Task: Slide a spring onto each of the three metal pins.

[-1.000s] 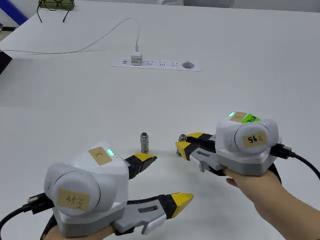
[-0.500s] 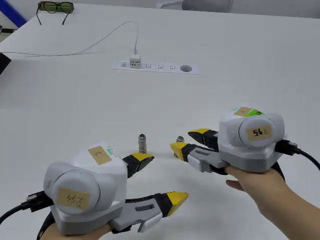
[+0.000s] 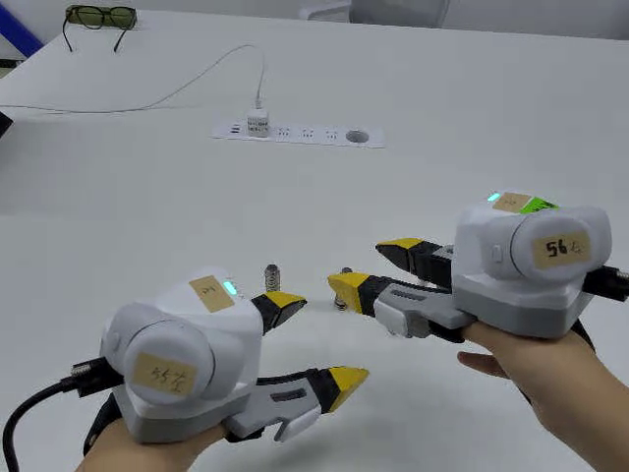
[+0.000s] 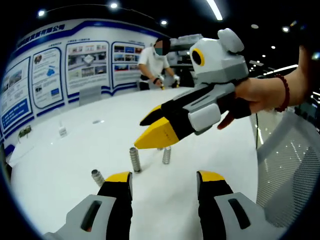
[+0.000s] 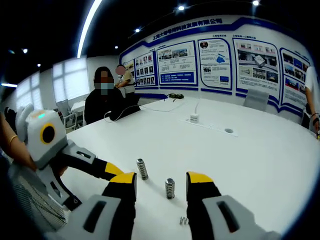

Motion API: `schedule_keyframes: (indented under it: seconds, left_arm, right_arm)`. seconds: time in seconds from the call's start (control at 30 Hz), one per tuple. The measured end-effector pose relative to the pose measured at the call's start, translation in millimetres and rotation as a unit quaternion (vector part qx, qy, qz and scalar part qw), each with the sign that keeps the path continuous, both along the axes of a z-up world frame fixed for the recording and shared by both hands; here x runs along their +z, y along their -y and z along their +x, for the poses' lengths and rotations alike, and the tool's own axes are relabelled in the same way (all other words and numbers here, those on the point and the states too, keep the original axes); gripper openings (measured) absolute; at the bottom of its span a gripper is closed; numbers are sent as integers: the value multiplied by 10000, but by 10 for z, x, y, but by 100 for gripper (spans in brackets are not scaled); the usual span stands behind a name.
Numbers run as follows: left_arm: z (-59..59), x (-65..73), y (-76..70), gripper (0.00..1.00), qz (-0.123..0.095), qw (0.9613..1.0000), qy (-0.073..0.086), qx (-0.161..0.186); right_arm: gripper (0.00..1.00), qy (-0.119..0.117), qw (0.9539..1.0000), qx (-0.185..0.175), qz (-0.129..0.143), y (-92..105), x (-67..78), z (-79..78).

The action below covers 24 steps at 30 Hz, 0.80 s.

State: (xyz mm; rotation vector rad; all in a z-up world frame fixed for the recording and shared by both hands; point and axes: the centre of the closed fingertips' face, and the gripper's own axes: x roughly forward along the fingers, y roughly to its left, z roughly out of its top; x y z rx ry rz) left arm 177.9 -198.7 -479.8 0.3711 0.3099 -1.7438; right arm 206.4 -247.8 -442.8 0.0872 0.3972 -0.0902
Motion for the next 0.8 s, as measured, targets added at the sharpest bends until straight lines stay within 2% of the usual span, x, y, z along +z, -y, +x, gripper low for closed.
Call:
schedule_keyframes:
  seconds: [0.2,0.37,0.57,0.73,0.8]
  left_arm:
    - [-80,-26,103,49,14,9999,72,-132]
    - [-118,-50,196,47,64,9996,167,-232]
    - [-111,-70,298,45,99,9995,168,-245]
    - [-120,-106,376,43,139,9996,99,-235]
    - [-119,-136,407,42,179,9994,158,-236]
  right_arm:
    - [43,108,9997,-62,218,-21,93,-87]
    - [46,203,9995,-39,218,-45,173,-176]
    - [48,223,9994,-68,248,-26,190,-331]
    - [49,146,9996,-85,237,-5,160,-476]
    - [50,130,9996,-109,237,12,146,-529]
